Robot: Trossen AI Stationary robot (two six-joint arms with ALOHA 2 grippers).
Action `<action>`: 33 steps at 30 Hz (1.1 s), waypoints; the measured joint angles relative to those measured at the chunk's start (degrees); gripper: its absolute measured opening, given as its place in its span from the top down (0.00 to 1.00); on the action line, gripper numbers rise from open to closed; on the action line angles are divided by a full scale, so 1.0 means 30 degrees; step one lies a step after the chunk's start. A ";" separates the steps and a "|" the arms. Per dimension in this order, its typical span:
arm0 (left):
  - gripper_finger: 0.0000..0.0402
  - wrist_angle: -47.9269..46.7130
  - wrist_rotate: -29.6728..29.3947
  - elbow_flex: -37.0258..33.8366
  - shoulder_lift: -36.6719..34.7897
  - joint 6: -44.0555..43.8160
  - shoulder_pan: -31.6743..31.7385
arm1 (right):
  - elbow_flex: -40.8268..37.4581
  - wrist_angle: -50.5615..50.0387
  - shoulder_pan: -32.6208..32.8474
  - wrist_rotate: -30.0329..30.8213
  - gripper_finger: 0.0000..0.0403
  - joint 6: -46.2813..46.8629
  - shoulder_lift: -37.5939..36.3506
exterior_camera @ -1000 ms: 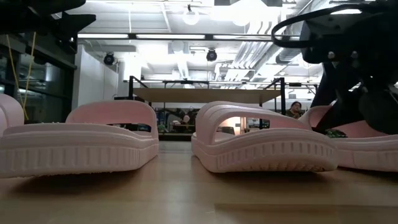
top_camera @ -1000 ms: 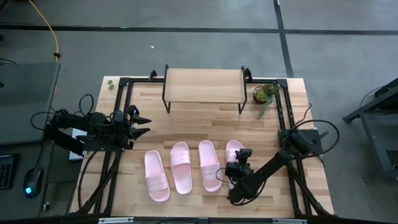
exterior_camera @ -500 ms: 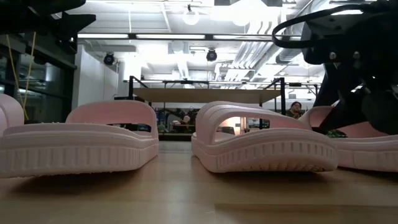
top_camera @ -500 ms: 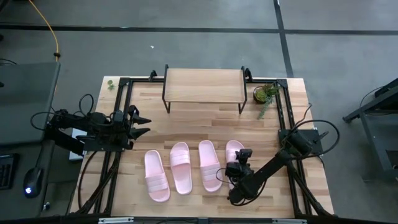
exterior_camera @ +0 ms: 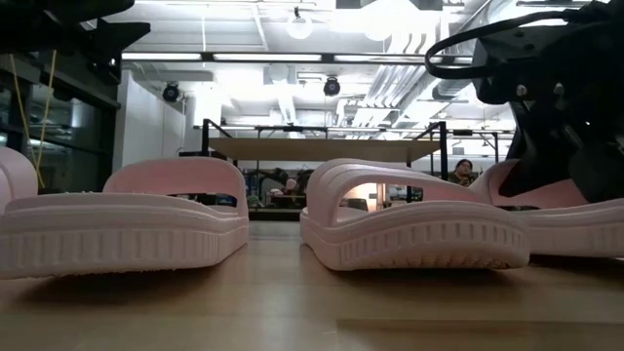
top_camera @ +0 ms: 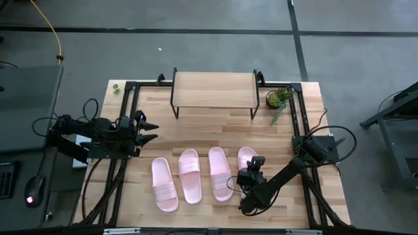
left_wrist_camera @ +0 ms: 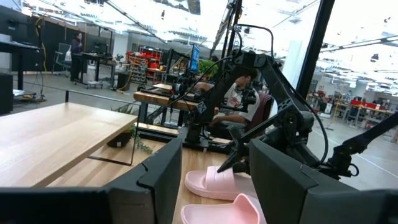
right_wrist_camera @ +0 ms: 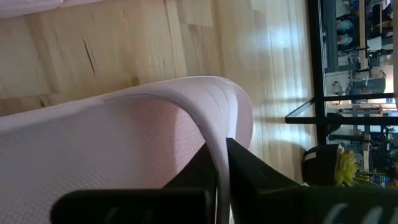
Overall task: Pick and place slides into the shelf
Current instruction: Put the pink slide on the shelf
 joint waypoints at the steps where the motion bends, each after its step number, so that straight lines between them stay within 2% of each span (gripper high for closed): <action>1: 0.58 0.0000 0.0000 0.0002 0.0000 0.0000 0.0000 | 0.0000 -0.0001 0.0000 0.0006 0.98 0.0013 0.0000; 27: 0.58 0.0000 0.0000 -0.0003 0.0000 0.0003 0.0000 | 0.0000 -0.0182 0.0000 0.0661 1.00 0.0452 0.0000; 33: 0.58 0.0000 0.0000 -0.0004 0.0000 0.0003 0.0000 | 0.0000 -0.1328 0.0007 0.0410 1.00 0.1468 0.0000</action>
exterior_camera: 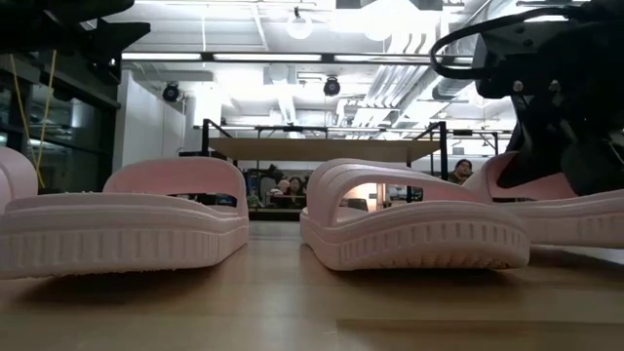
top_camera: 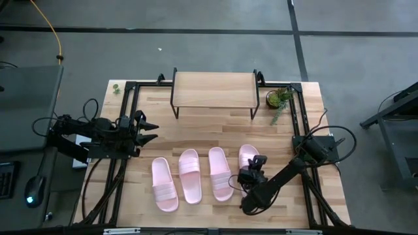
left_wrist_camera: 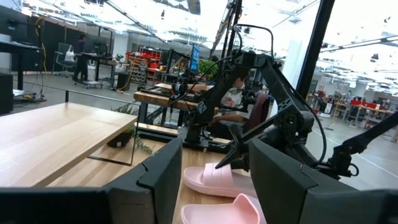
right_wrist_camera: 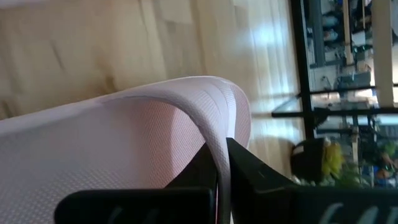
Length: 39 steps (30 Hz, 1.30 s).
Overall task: Pick and place slides into the shelf
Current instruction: Put the pink slide on the shelf
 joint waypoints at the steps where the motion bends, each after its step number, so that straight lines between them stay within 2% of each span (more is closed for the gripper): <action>1: 0.58 0.0007 0.0000 -0.0001 0.0000 -0.0003 0.0000 | 0.0000 -0.0290 -0.0007 -0.0128 1.00 0.0338 0.0000; 11: 0.58 0.0003 0.0001 -0.0001 0.0000 -0.0002 0.0000 | 0.0142 -0.1562 -0.0007 -0.0543 1.00 0.1025 -0.0091; 24: 0.58 0.0007 0.0003 -0.0001 -0.0007 0.0001 0.0000 | 0.0692 -0.2277 -0.0060 0.0665 1.00 0.0808 -0.2595; 39: 0.58 0.0000 0.0000 -0.0001 -0.0007 0.0150 0.0000 | 0.0678 -0.2884 -0.1892 0.0988 1.00 -0.2039 -0.4518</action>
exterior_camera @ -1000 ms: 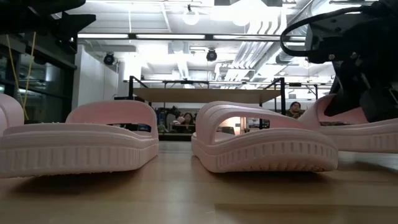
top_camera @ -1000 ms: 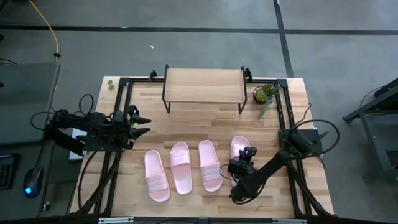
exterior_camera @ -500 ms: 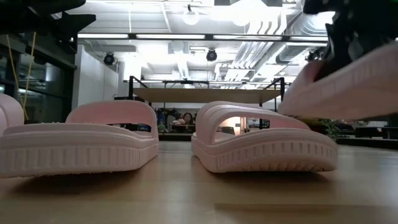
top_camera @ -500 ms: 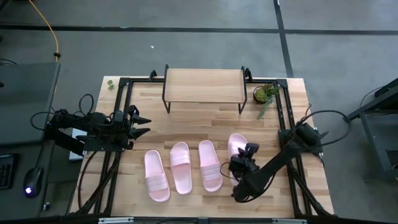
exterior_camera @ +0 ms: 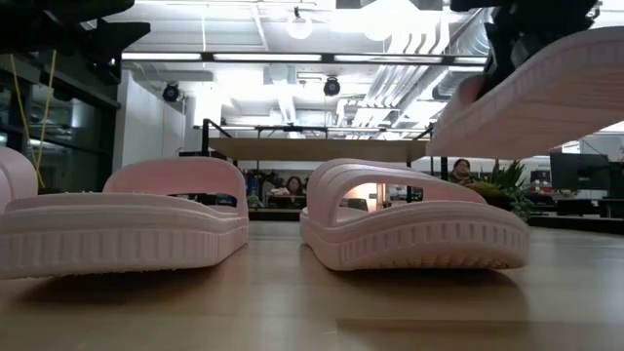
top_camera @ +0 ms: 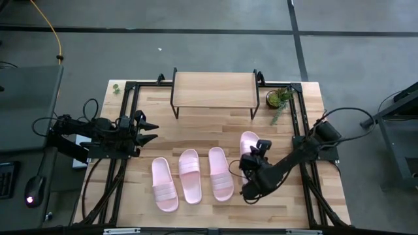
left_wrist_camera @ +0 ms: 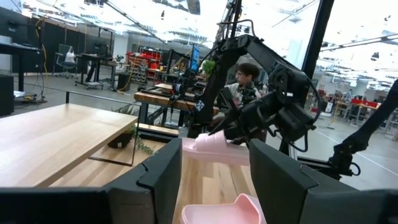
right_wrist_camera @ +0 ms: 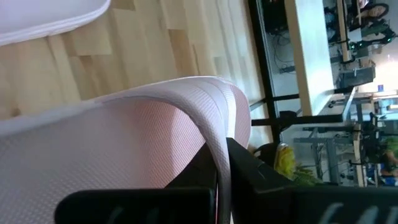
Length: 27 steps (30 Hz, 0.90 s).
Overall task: Pick and place slides into the shelf
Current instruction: Put the pink slide on the shelf
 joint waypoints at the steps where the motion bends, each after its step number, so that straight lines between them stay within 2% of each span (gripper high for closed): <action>1: 0.58 0.0007 0.0000 0.0000 0.0000 0.0000 0.0000 | -0.0007 0.0000 -0.0113 0.0097 1.00 -0.0139 -0.0103; 9: 0.58 0.0007 0.0000 0.0000 0.0000 0.0000 0.0000 | -0.0007 0.0055 -0.0894 0.1304 1.00 -0.0885 -0.1250; 27: 0.58 0.0015 -0.0335 0.0000 0.0000 0.0306 0.0000 | -0.0013 0.0680 -0.2750 0.1675 1.00 -0.3702 -0.2962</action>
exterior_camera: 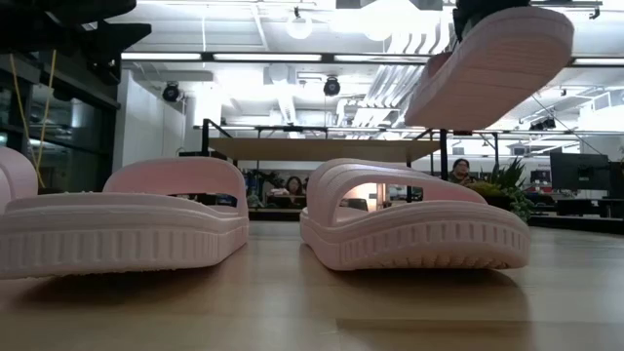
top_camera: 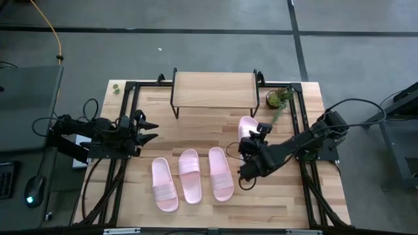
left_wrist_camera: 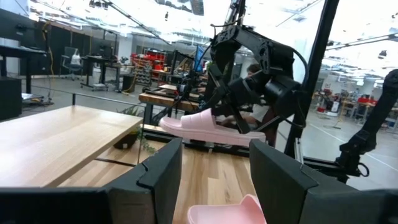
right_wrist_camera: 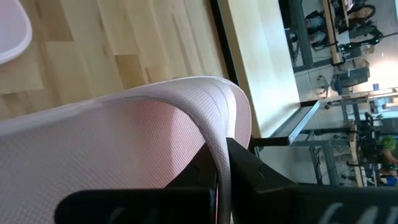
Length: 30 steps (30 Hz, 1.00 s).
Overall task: Pick and place slides into the shelf
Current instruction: Put the pink slide on the shelf
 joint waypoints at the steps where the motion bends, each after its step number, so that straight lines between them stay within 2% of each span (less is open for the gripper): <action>1: 0.58 -0.0006 0.0000 0.0000 0.0000 0.0010 0.0000 | -0.0002 0.0114 -0.0075 0.0007 1.00 -0.0255 -0.0037; 15: 0.58 -0.0007 -0.0036 0.0000 0.0000 0.0051 0.0000 | 0.0085 0.0516 -0.2022 0.0352 1.00 -0.3009 -0.0112; 27: 0.58 -0.0015 -0.0036 0.0000 0.0000 0.0046 0.0000 | 0.3459 0.0911 -0.3168 0.1807 1.00 -0.6925 -0.0160; 30: 0.58 -0.0015 -0.0036 0.0000 0.0000 0.0051 0.0000 | 0.3736 0.1890 -0.3472 0.1843 1.00 -0.8519 -0.0811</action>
